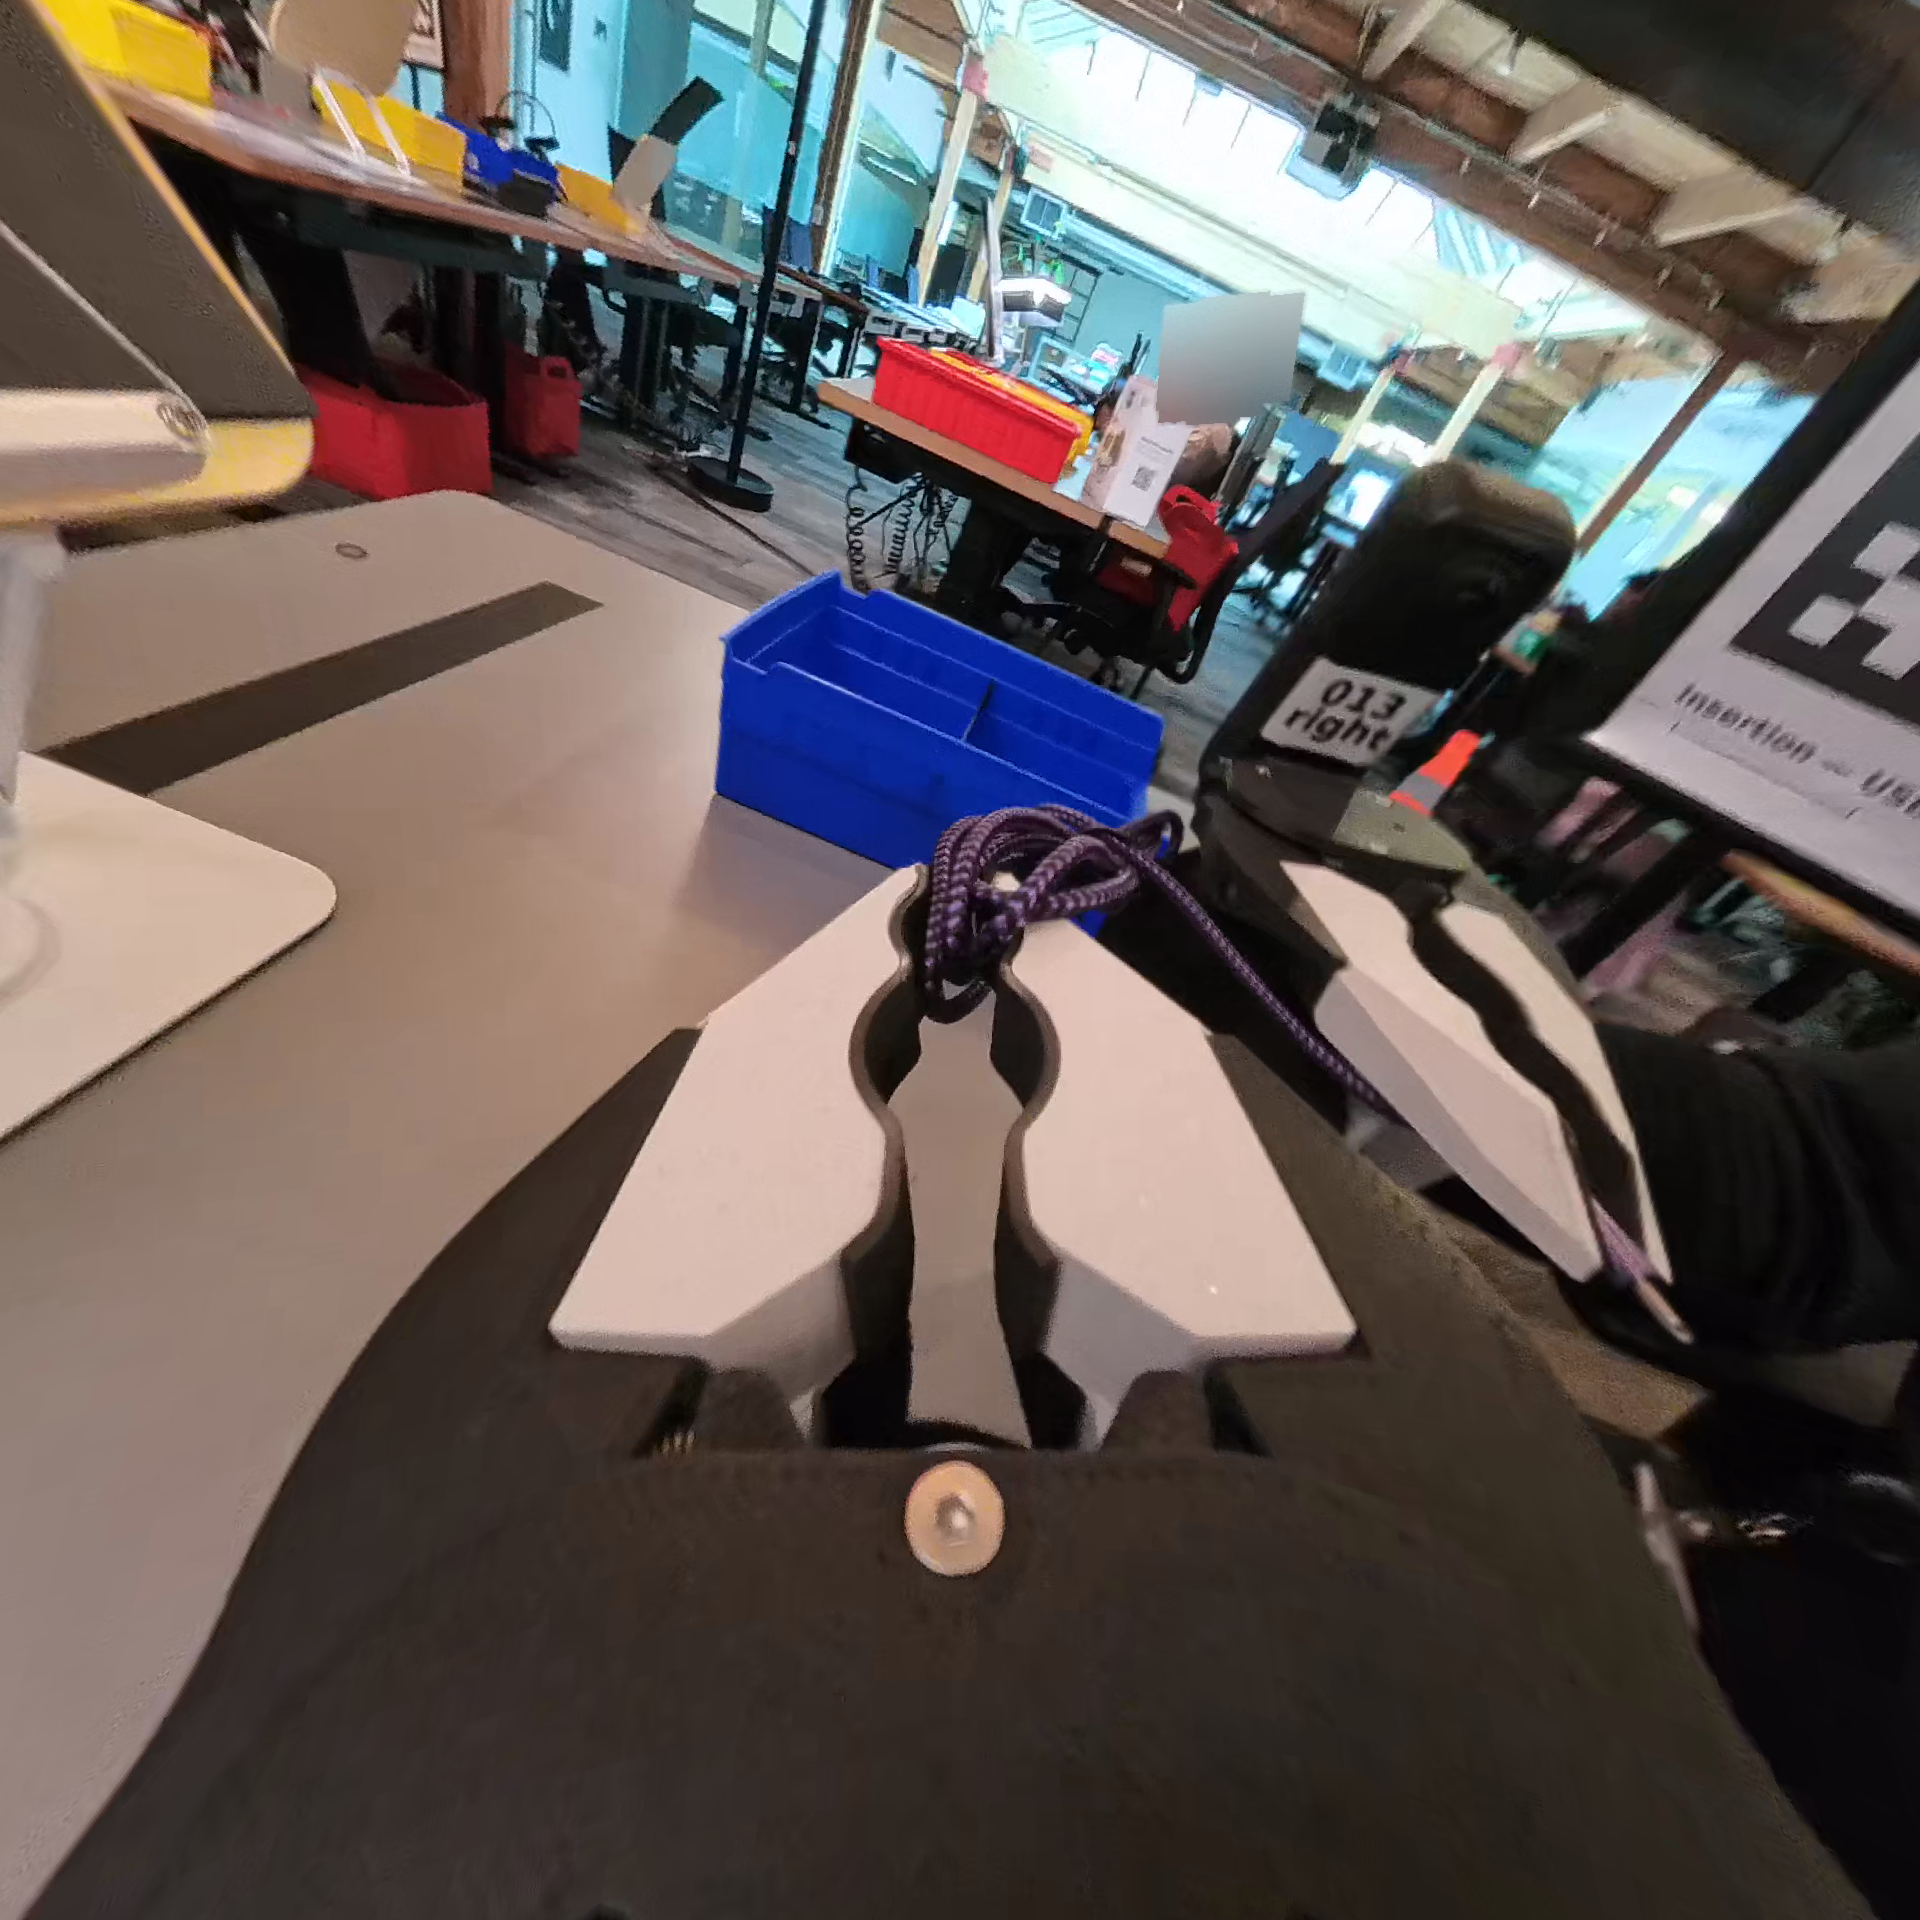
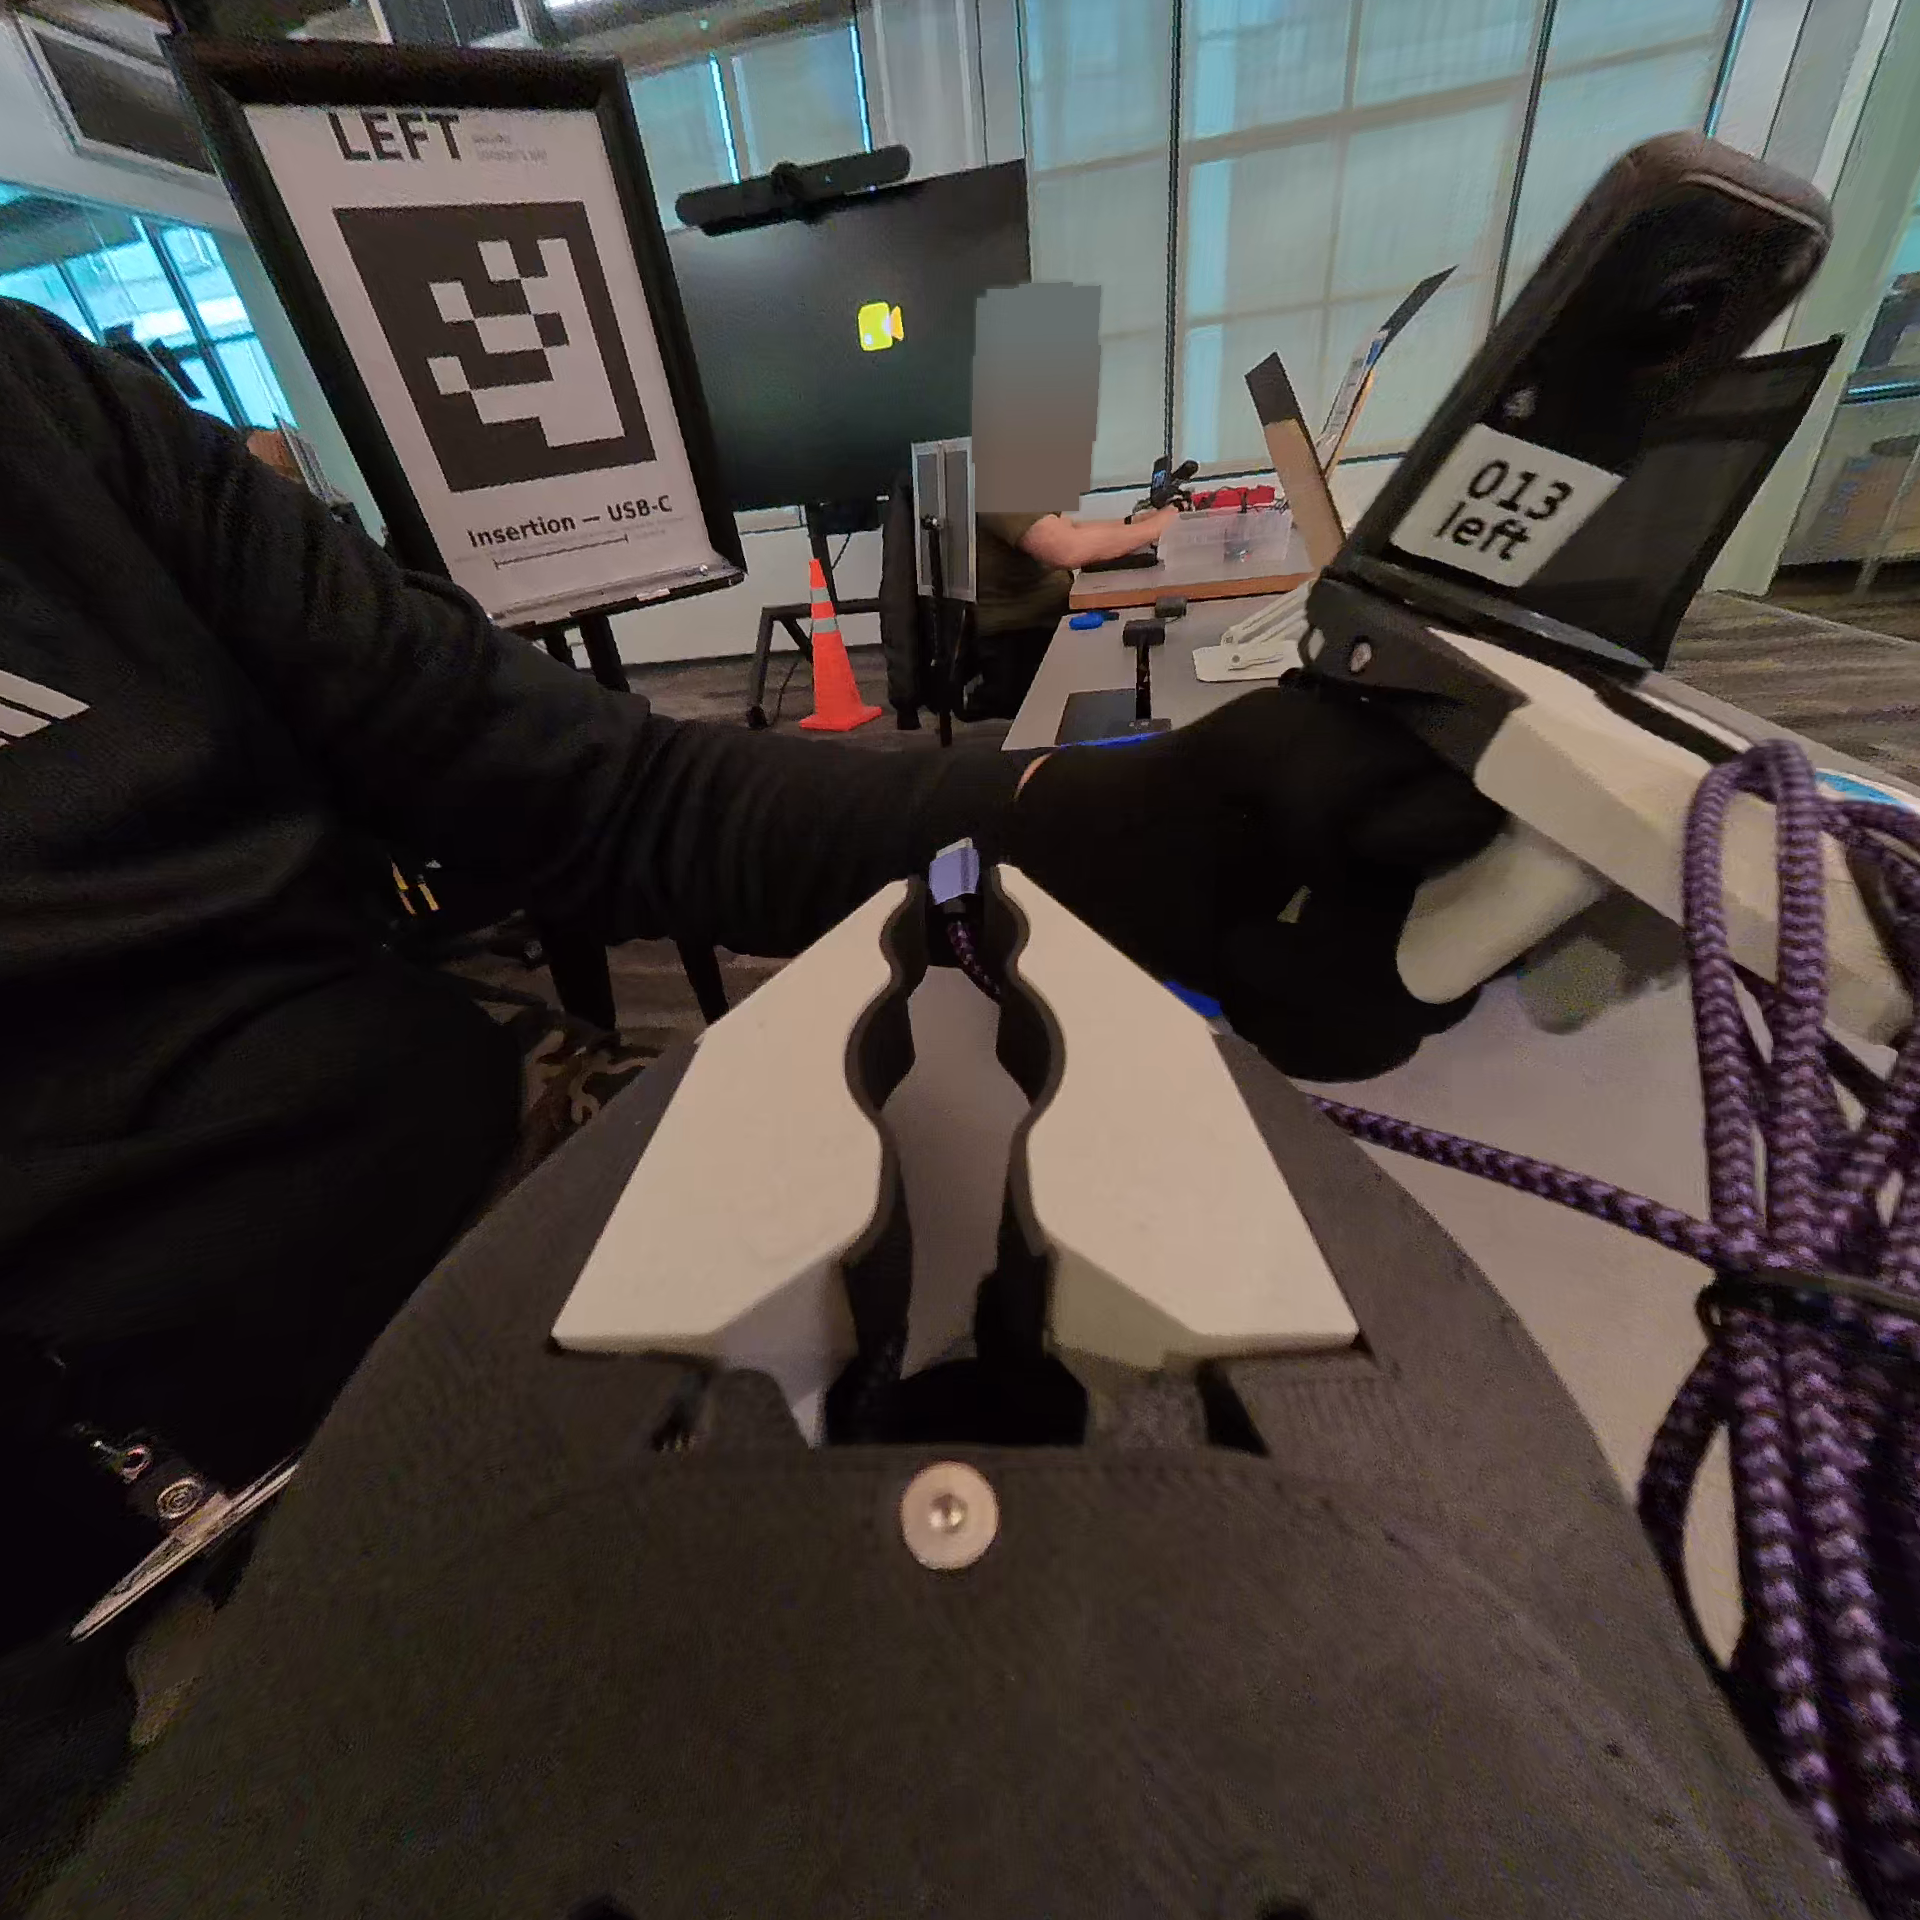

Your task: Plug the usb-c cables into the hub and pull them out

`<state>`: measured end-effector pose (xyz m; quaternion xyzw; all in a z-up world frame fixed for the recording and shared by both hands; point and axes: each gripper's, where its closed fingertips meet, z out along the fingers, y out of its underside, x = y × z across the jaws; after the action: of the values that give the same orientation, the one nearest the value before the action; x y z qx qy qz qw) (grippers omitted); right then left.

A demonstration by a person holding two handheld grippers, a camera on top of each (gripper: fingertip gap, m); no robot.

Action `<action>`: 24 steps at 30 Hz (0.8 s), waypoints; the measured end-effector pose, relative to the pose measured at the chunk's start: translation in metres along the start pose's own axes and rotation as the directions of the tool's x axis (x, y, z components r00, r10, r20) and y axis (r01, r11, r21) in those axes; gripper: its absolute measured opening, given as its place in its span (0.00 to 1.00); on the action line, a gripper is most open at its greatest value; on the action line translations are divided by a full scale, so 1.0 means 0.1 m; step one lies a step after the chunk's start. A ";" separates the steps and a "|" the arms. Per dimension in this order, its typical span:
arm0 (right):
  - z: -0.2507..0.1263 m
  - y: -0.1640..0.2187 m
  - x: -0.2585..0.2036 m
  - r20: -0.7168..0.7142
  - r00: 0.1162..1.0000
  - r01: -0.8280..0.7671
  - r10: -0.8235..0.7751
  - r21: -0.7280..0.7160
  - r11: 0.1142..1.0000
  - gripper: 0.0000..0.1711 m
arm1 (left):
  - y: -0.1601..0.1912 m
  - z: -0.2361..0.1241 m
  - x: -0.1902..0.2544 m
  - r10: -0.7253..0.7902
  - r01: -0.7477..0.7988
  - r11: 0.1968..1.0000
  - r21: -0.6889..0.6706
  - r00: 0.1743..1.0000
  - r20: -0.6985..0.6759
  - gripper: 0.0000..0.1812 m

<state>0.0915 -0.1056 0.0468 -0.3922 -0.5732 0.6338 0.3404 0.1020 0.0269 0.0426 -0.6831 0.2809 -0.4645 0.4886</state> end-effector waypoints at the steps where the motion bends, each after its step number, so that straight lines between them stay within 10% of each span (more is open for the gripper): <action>1: -0.01 0.00 0.02 -0.005 1.000 -0.004 0.004 0.007 1.000 0.04 | 0.01 0.03 -0.03 -0.032 0.032 0.999 -0.002 0.999 -0.013 0.02; 17: -0.20 -0.18 0.13 -0.044 0.999 -0.013 0.020 0.152 0.988 0.04 | 0.11 0.43 -0.40 -0.166 0.168 0.985 -0.032 0.985 0.057 0.04; 24: -0.63 0.07 0.48 -0.182 0.977 -0.073 0.114 0.218 0.973 0.04 | 0.64 0.71 -0.64 -0.200 0.233 0.950 -0.206 0.965 0.168 0.25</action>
<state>0.1252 -0.0355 0.0326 -0.4405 -0.4483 0.6650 0.4035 0.1453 0.0862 -0.0460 -0.7924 0.2183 -0.4301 0.3735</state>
